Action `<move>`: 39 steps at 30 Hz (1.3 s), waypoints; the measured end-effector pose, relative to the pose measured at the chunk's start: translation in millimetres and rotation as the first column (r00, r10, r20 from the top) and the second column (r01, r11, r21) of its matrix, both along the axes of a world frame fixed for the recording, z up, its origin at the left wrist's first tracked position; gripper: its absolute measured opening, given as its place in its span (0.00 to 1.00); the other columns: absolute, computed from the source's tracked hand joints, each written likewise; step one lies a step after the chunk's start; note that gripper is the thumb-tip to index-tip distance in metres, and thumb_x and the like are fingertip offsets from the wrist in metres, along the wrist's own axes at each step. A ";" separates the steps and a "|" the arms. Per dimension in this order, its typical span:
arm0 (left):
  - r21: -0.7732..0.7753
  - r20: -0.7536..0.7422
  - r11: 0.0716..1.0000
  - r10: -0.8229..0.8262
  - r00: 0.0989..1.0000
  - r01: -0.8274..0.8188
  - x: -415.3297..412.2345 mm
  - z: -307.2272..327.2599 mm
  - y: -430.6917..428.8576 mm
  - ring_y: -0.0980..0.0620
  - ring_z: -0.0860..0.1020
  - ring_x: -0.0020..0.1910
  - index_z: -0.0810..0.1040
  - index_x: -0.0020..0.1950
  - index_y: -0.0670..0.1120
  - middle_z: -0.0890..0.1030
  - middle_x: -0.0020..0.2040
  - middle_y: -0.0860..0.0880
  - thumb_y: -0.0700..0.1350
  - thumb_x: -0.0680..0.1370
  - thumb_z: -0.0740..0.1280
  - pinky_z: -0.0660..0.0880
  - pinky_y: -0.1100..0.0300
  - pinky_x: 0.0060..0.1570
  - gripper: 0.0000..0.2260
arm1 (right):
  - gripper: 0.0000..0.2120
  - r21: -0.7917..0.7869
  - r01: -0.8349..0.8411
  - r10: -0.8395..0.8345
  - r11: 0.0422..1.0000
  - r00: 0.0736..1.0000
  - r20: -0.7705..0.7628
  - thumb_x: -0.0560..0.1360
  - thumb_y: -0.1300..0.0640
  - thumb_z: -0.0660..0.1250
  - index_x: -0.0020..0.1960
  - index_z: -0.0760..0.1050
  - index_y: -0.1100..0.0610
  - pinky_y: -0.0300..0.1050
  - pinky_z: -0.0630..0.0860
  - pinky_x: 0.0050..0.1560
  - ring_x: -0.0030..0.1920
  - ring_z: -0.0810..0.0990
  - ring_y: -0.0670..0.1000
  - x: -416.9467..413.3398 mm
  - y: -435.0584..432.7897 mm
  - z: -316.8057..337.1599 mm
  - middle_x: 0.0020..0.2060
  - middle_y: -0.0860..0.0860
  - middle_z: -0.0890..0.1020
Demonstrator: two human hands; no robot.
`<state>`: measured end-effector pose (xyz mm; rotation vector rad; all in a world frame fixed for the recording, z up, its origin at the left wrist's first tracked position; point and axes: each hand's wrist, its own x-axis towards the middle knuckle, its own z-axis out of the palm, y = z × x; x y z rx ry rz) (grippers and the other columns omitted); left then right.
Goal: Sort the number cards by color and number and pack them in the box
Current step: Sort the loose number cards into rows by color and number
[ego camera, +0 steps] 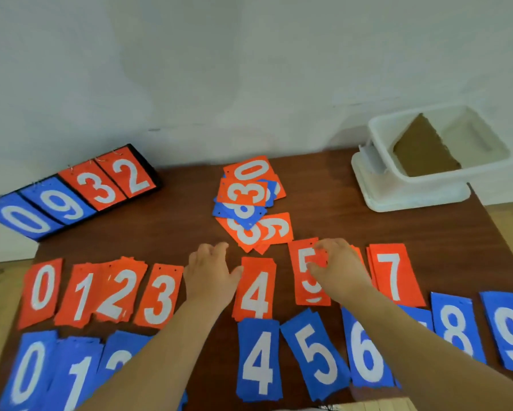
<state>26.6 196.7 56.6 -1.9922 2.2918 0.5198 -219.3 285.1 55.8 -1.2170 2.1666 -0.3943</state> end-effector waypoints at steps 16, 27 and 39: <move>0.145 -0.196 0.987 0.101 0.975 -0.072 -22.5 -59.3 -193.2 0.43 0.67 0.74 0.62 0.79 0.51 0.67 0.76 0.46 0.64 0.73 0.73 0.71 0.45 0.67 0.39 | 0.25 0.314 -0.336 0.423 0.888 0.865 -0.271 0.71 0.49 0.74 0.66 0.71 0.47 0.50 0.75 0.61 0.64 0.70 0.56 21.8 -160.3 -56.4 0.65 0.50 0.70; -0.002 -0.233 0.986 0.161 0.959 -0.166 -57.8 -86.5 -196.2 0.49 0.75 0.60 0.74 0.65 0.56 0.76 0.61 0.51 0.61 0.75 0.73 0.76 0.52 0.57 0.22 | 0.19 0.356 -0.212 0.286 0.910 0.943 -0.172 0.69 0.47 0.79 0.55 0.75 0.46 0.44 0.79 0.51 0.52 0.75 0.50 -0.8 -177.5 -60.0 0.53 0.48 0.73; 0.061 -0.599 0.958 0.260 0.757 -0.280 -10.5 -23.8 -136.4 0.51 0.78 0.62 0.79 0.63 0.50 0.79 0.61 0.52 0.44 0.82 0.67 0.78 0.56 0.56 0.11 | 0.10 0.082 0.179 -0.161 0.980 0.968 -0.194 0.78 0.59 0.66 0.54 0.79 0.46 0.46 0.78 0.42 0.44 0.79 0.50 -60.5 -137.4 -3.8 0.47 0.48 0.82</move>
